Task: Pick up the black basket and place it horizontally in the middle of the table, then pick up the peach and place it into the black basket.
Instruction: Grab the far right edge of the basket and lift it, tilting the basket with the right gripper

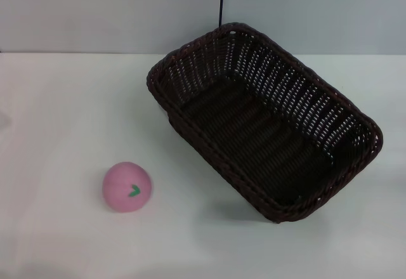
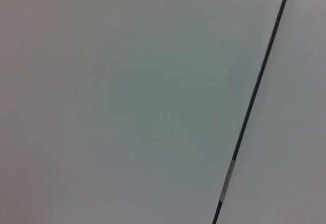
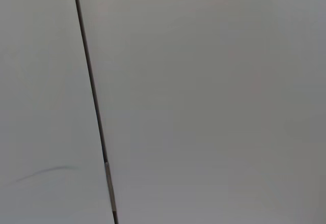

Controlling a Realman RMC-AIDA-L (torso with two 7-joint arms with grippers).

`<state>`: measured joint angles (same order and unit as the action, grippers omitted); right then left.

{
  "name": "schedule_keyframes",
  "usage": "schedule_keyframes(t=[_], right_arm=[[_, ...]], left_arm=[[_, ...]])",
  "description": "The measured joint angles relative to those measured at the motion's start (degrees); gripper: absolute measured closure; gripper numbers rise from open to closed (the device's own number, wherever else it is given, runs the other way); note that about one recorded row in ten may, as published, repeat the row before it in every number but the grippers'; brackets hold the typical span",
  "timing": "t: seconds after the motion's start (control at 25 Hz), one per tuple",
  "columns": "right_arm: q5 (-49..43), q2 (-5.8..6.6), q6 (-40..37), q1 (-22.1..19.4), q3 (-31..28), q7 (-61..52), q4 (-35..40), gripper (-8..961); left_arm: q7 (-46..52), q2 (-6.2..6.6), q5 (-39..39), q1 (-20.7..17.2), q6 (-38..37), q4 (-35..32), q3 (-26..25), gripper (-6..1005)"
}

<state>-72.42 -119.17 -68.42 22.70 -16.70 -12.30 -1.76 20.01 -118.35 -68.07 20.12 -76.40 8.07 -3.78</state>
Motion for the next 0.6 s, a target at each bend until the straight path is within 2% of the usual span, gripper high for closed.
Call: schedule_keyframes(t=[0.44, 0.6], right_arm=[[0.0, 0.17, -1.8, 0.4, 0.5, 0.4, 0.3, 302], [0.0, 0.18, -1.8, 0.7, 0.2, 0.3, 0.3, 301]], left_arm=[[-1.5, -0.12, 0.3, -0.1, 0.0, -0.6, -0.4, 940], [-3.4, -0.13, 0.3, 0.0, 0.0, -0.6, -0.4, 822]])
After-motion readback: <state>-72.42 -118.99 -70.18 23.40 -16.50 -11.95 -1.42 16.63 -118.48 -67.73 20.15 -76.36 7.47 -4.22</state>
